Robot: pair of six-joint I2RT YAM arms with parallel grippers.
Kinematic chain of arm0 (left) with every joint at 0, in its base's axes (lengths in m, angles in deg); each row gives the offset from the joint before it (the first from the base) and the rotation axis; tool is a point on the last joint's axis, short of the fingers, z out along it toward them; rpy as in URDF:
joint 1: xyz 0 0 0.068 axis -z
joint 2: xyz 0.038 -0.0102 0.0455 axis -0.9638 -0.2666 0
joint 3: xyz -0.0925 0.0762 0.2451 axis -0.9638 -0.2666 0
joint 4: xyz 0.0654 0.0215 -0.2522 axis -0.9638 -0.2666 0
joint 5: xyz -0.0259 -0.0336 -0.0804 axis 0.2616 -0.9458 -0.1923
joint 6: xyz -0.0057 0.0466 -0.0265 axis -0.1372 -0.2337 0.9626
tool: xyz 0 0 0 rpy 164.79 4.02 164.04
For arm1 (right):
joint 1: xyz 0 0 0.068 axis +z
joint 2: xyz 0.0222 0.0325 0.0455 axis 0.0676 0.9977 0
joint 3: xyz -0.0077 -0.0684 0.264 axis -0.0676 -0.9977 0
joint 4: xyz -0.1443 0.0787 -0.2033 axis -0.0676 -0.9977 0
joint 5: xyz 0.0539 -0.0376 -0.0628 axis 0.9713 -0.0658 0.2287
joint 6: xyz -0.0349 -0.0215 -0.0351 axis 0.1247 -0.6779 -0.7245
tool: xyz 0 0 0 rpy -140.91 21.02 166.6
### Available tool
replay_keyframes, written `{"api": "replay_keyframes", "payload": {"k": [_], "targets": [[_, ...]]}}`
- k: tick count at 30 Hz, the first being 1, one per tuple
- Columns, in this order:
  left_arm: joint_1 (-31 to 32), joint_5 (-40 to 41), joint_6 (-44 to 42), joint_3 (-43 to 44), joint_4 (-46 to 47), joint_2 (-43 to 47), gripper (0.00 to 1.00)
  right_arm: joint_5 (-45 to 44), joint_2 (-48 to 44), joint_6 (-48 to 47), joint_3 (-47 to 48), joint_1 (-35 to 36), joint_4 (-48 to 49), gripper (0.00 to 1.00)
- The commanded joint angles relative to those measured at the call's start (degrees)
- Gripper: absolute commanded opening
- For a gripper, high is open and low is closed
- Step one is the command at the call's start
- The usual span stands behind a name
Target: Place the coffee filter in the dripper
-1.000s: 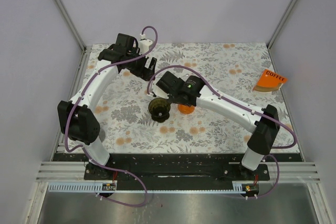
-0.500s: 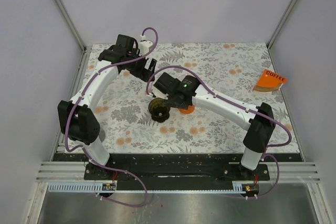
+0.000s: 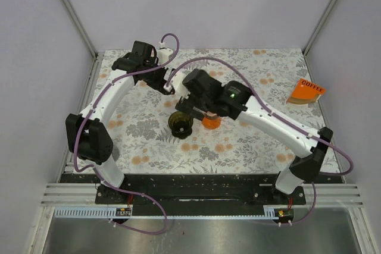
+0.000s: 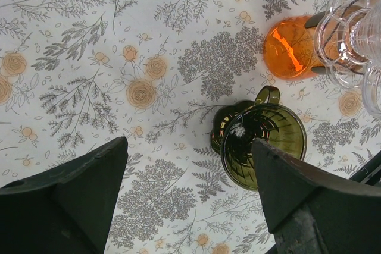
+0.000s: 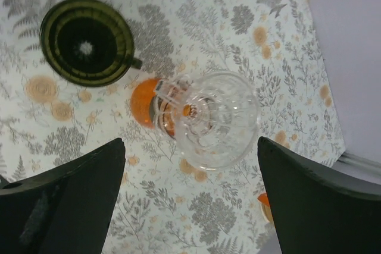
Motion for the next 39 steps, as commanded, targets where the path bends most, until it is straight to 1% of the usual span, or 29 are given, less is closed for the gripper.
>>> {"api": "replay_keyframes", "payload": {"k": [1, 3, 4, 6, 7, 8, 10, 11, 14, 16, 19, 21, 26, 30, 34, 38, 39], "targets": [[-0.6, -0.6, -1.0, -0.8, 1.8, 3.1, 0.88, 3.3, -6.9, 13.2, 2.8, -10.0, 9.6, 1.0], [-0.8, -0.5, -0.9, -1.1, 1.8, 3.4, 0.88, 7.6, -9.7, 19.9, 0.4, -19.2, 13.8, 1.0], [-0.9, -0.7, -0.9, -1.1, 1.8, 3.6, 0.88, 8.4, -11.6, 23.2, -2.1, -23.2, 16.2, 0.99], [-0.9, -0.7, -0.8, -1.6, 1.8, 4.0, 0.88, 7.4, -14.6, 29.2, -6.5, -30.5, 20.2, 0.97], [-0.9, -0.7, -0.9, -1.8, 1.8, 4.2, 0.88, 6.7, -15.9, 31.8, -8.6, -33.0, 21.3, 0.96], [-0.9, -0.8, -0.9, -2.4, 1.8, 4.4, 0.88, 7.8, -17.0, 33.8, -10.5, -36.1, 22.1, 0.96], [-1.0, -1.2, -0.9, -2.7, 1.8, 4.6, 0.88, 12.7, -19.2, 38.1, -15.5, -42.7, 24.8, 0.94], [-1.0, -1.1, -1.0, -3.0, 1.8, 4.7, 0.88, 15.1, -19.9, 40.4, -18.4, -47.7, 26.6, 0.94], [-1.4, -1.2, -1.0, -3.5, 1.9, 4.6, 0.88, 20.1, -20.2, 46.9, -24.9, -58.4, 29.9, 0.91], [-2.0, -1.5, -1.0, -4.6, 2.5, 5.0, 0.88, 23.7, -19.8, 51.0, -28.9, -65.4, 33.3, 0.91], [-3.0, -2.0, -1.0, -6.2, 3.6, 5.4, 0.88, 30.4, -18.6, 57.9, -35.9, -74.5, 39.7, 0.9], [-3.5, -2.3, -1.0, -6.5, 3.7, 5.4, 0.88, 33.0, -17.0, 62.5, -39.5, -79.2, 43.1, 0.89], [-4.4, -2.2, -1.1, -7.0, 4.3, 6.7, 0.88, 32.5, -11.8, 64.8, -43.7, -84.6, 48.3, 0.91], [-4.5, -1.9, -1.3, -8.4, 5.4, 8.0, 0.88, 35.5, -7.0, 68.1, -44.9, -88.1, 53.0, 0.89], [-4.5, -2.0, -1.4, -8.2, 5.4, 7.9, 0.88, 37.0, -1.7, 70.8, -43.7, -89.7, 55.0, 0.87], [-4.5, -2.1, -1.2, -7.8, 5.4, 7.4, 0.88, 38.1, 2.7, 73.4, -43.1, -90.3, 56.0, 0.88], [-4.6, -2.2, -1.2, -7.8, 5.4, 7.3, 0.88, 38.6, 3.8, 73.4, -43.1, -90.3, 58.3, 0.88]]}}
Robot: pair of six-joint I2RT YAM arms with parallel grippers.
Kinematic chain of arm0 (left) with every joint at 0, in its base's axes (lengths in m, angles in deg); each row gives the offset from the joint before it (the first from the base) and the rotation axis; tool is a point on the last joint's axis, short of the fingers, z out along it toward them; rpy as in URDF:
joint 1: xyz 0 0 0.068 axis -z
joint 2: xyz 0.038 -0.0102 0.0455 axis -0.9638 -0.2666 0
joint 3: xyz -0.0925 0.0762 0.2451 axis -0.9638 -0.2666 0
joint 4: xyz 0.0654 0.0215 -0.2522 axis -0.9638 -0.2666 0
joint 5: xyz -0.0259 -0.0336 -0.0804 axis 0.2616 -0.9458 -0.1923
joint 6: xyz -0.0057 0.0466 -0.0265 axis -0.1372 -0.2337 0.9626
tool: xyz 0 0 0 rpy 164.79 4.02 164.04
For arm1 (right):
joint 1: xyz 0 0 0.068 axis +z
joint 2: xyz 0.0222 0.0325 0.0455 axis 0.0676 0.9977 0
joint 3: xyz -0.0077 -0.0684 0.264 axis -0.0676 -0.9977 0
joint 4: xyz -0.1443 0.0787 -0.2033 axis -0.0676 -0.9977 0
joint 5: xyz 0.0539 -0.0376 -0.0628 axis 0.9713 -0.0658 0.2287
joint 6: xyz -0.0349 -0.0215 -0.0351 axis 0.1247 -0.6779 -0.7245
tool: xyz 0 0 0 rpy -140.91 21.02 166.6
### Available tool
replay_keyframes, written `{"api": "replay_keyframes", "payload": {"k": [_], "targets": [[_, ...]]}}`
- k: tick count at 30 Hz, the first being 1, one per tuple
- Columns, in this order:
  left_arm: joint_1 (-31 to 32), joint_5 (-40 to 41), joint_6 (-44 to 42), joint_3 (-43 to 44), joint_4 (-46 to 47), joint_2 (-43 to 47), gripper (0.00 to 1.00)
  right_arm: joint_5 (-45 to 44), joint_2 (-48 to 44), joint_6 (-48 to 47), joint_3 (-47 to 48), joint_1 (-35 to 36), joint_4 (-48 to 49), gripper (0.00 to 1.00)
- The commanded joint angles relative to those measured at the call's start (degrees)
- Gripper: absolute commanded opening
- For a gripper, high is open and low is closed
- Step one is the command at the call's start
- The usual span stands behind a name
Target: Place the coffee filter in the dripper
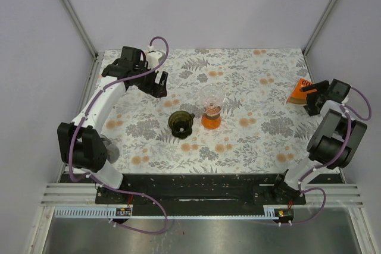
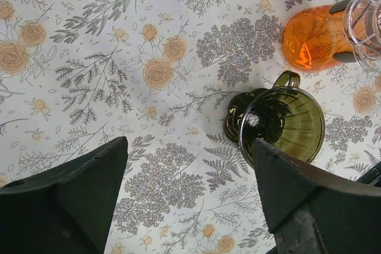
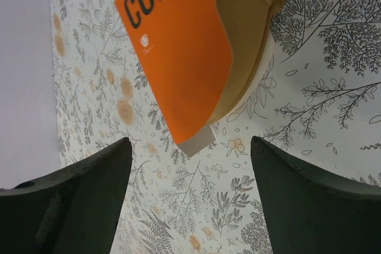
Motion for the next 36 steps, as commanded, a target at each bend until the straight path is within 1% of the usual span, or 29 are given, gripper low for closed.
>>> {"api": "replay_keyframes", "payload": {"k": [1, 3, 6, 13, 16, 18, 20, 22, 26, 28, 30, 33, 36], "targets": [[-0.3, -1.8, -0.8, 0.5, 2.4, 1.1, 0.88, 3.0, 3.8, 3.7, 1.9, -0.3, 6.4, 0.88], [-0.2, -1.7, -0.7, 0.7, 2.4, 0.7, 0.88, 3.3, 5.4, 3.9, 2.6, -0.3, 6.7, 0.86], [-0.2, -1.8, -0.6, 1.0, 2.4, 0.3, 0.88, 3.7, 7.1, 3.8, 3.1, -0.4, 9.1, 0.77], [-0.2, -1.5, -0.7, 1.2, 2.4, -0.5, 0.88, 4.7, 9.5, 3.5, 2.9, -0.7, 12.9, 0.42], [-0.2, -1.6, -0.8, 1.2, 2.3, -0.6, 0.88, 7.3, 10.7, 2.9, 2.9, -0.7, 15.1, 0.22], [-0.2, -1.5, -0.7, 1.2, 2.4, -0.6, 0.88, 8.7, 10.7, 1.6, 3.1, -0.8, 15.2, 0.1], [-0.2, -1.4, -0.9, 1.2, 2.4, -0.5, 0.88, 8.2, 10.0, -1.1, 4.1, -0.8, 12.1, 0.0], [-0.2, -1.5, -0.8, 1.2, 2.4, -0.4, 0.88, 6.1, 8.3, -5.2, 5.9, -0.8, 6.2, 0.0], [-0.2, -1.8, -0.8, 1.3, 2.4, -0.4, 0.88, 5.0, 3.8, -12.9, 6.8, -0.3, -1.2, 0.0], [-0.2, -1.9, -0.7, 1.3, 2.4, -0.3, 0.88, 2.5, 1.1, -17.6, 7.6, 1.1, -5.5, 0.0], [-0.2, -2.1, -0.7, 1.5, 2.4, -0.1, 0.88, -4.0, -1.8, -22.9, 8.6, 5.0, -9.0, 0.0], [-0.2, -2.2, -0.8, 1.3, 2.4, 0.4, 0.88, -12.7, -3.3, -30.2, 10.8, 11.5, -14.6, 0.0], [-0.2, -2.2, -0.8, 1.1, 2.4, 1.1, 0.88, -16.5, -2.7, -33.6, 12.9, 15.9, -19.8, 0.0]]}}
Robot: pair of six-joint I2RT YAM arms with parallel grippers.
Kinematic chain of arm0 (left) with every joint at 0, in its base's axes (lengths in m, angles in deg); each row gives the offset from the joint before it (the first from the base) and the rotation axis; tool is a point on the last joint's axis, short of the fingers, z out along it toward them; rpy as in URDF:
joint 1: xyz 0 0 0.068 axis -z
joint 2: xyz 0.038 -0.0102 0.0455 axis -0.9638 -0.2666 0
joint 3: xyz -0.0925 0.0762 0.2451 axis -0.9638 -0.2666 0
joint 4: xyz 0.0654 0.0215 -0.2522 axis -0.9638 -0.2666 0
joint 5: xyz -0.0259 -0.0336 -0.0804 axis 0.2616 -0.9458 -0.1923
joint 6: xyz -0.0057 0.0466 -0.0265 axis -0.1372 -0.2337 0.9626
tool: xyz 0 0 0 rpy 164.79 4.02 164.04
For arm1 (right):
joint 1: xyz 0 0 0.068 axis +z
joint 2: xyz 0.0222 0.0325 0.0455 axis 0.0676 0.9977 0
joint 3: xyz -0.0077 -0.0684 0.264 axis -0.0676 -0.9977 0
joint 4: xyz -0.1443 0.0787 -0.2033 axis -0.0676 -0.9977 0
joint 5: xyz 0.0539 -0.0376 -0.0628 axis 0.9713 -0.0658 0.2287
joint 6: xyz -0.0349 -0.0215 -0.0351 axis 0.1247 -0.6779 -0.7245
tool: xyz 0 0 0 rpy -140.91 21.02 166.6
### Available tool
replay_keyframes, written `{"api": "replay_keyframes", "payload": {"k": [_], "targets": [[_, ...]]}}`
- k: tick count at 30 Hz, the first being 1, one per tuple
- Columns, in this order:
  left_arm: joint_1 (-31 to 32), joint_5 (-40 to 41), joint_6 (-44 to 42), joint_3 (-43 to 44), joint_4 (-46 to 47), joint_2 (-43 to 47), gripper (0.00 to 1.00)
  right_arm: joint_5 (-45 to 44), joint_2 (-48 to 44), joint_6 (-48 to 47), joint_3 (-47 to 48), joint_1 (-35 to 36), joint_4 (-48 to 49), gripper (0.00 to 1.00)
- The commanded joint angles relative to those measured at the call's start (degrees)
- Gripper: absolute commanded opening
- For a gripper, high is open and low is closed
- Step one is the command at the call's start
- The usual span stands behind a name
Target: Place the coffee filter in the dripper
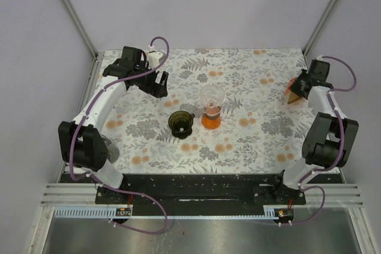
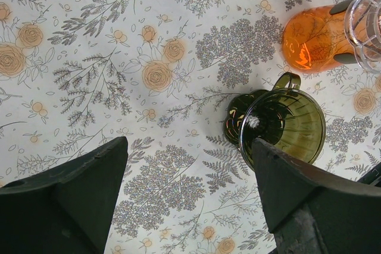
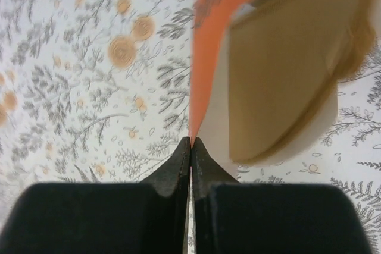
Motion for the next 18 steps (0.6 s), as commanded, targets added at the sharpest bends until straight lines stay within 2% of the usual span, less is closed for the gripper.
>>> {"api": "replay_keyframes", "payload": {"k": [1, 10, 18], "targets": [[-0.2, -2.0, -0.9, 1.0, 1.9, 1.8, 0.88, -10.9, -1.6, -11.3, 4.4, 7.2, -10.0, 0.0], [-0.2, -2.0, -1.0, 0.7, 1.8, 2.9, 0.88, -18.6, -1.0, -20.5, 5.3, 24.7, -14.4, 0.0], [-0.2, -2.0, -1.0, 0.7, 1.9, 2.8, 0.88, -21.1, -0.6, -26.4, 2.3, 34.2, -12.0, 0.0]]}}
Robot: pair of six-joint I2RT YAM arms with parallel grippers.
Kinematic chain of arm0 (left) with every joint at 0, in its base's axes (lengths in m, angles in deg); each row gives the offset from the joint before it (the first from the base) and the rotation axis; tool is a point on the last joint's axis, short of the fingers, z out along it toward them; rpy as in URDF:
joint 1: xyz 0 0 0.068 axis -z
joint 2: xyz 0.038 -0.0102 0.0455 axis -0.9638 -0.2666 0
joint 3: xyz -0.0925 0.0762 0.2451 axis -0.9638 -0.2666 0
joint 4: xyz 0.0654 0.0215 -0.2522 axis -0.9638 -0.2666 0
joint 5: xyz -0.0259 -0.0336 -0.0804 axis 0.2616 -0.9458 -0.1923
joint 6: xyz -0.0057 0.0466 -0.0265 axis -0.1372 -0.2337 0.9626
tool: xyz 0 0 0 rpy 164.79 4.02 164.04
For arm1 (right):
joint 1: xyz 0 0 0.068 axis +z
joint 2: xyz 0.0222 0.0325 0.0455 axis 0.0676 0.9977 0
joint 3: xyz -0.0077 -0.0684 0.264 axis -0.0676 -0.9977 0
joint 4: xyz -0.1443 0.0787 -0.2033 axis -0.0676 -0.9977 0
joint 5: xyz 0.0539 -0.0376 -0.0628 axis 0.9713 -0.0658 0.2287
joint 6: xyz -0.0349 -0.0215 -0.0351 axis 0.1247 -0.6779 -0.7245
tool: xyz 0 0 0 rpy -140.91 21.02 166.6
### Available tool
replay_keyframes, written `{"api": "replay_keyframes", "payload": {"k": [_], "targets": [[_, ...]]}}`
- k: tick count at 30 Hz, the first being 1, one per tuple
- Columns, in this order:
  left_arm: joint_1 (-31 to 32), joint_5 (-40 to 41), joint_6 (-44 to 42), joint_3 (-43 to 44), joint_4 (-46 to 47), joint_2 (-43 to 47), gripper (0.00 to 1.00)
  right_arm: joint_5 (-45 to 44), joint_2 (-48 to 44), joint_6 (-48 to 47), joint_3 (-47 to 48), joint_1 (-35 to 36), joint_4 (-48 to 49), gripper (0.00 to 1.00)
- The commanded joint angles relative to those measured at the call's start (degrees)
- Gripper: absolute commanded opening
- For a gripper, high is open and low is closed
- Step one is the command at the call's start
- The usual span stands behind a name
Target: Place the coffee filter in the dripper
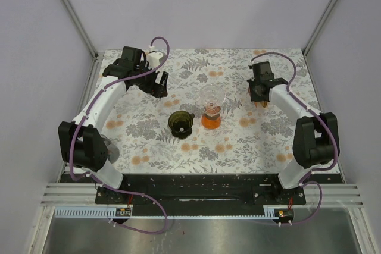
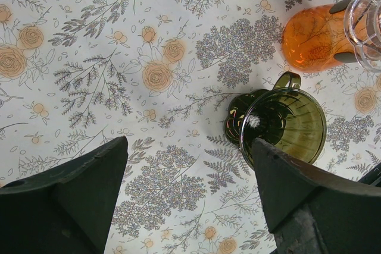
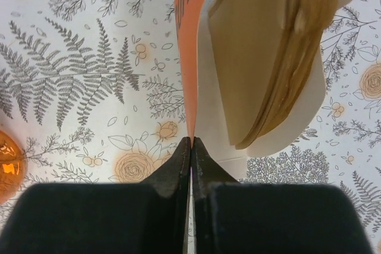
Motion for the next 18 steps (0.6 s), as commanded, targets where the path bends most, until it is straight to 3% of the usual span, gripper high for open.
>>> {"api": "replay_keyframes", "payload": {"k": [1, 10, 18], "targets": [[-0.2, -1.9, -0.7, 0.7, 1.8, 2.7, 0.88, -5.4, 0.2, -5.0, -0.5, 3.3, 1.1, 0.0], [-0.2, -1.7, -0.6, 1.0, 1.8, 2.6, 0.88, -5.4, 3.6, -3.9, 0.2, 6.4, 1.0, 0.01], [-0.2, -1.7, -0.7, 1.1, 1.6, 2.3, 0.88, 0.1, 2.8, -1.8, 1.3, 6.5, 0.5, 0.24]]}}
